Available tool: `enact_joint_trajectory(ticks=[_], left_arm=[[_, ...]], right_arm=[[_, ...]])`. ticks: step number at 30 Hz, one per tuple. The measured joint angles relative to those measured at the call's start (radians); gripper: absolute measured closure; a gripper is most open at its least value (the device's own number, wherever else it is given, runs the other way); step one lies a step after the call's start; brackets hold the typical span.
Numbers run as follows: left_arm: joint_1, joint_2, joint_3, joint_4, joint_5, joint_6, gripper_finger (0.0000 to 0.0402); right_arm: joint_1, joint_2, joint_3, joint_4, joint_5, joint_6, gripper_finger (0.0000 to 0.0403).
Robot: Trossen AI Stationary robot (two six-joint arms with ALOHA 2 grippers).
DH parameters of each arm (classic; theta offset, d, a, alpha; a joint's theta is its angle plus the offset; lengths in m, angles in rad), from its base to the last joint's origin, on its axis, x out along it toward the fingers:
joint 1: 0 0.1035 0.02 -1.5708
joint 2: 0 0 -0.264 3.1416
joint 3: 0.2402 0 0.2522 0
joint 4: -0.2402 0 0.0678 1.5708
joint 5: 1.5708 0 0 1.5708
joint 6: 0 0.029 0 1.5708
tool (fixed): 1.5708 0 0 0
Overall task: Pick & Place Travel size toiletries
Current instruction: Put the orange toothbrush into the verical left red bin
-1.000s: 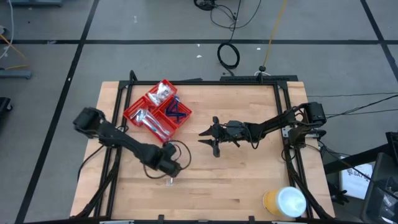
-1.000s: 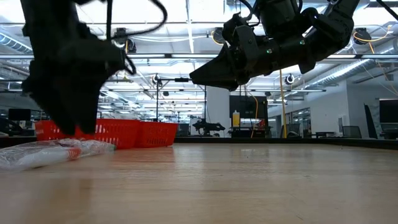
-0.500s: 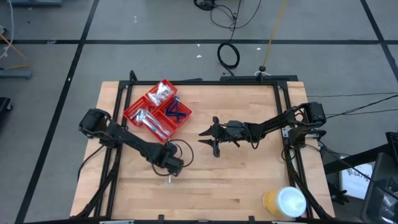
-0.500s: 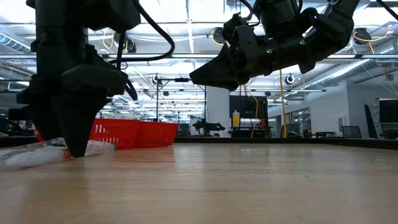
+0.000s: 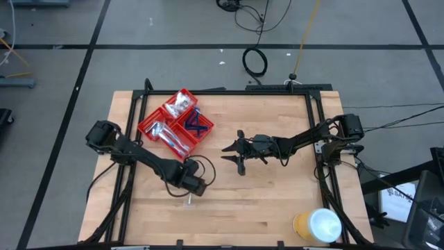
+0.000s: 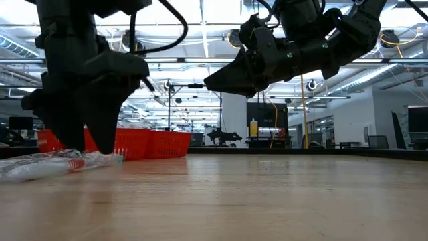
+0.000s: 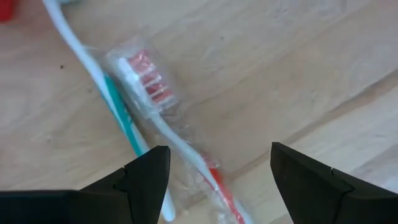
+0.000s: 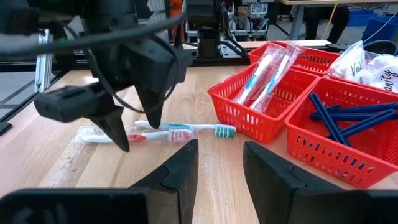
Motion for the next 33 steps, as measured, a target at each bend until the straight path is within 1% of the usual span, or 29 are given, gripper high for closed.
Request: enact_joint_trajectory(ticks=[7, 17, 20, 22, 24, 30, 33], left_arm=[[0.001, 0.053, 0.001, 0.021, -0.006, -0.006, 0.0128], [0.0, 0.056, 0.001, 0.019, -0.01, 0.03, 0.0128], [0.0, 0.056, 0.001, 0.021, -0.007, 0.028, 0.0139], [0.001, 0.056, 0.0, 0.02, 0.001, 0.032, 0.016], [0.001, 0.056, 0.0, 0.019, 0.009, 0.033, 0.0191], [0.001, 0.057, 0.0, 0.028, 0.017, 0.055, 0.0308], [0.001, 0.058, -0.001, 0.033, -0.002, 0.071, 0.0363]], right_arm=[[0.0, 0.0, 0.0, 0.0, 0.0, 0.008, 0.0287], [0.0, 0.0, 0.0, 0.0, 0.0, 0.008, 0.0287], [0.0, 0.0, 0.0, 0.0, 0.0, 0.008, 0.0287], [0.0, 0.0, 0.0, 0.0, 0.0, 0.008, 0.0287], [0.0, 0.0, 0.0, 0.0, 0.0, 0.008, 0.0287], [0.0, 0.0, 0.0, 0.0, 0.0, 0.008, 0.0287], [0.0, 0.0, 0.0, 0.0, 0.0, 0.008, 0.0287]])
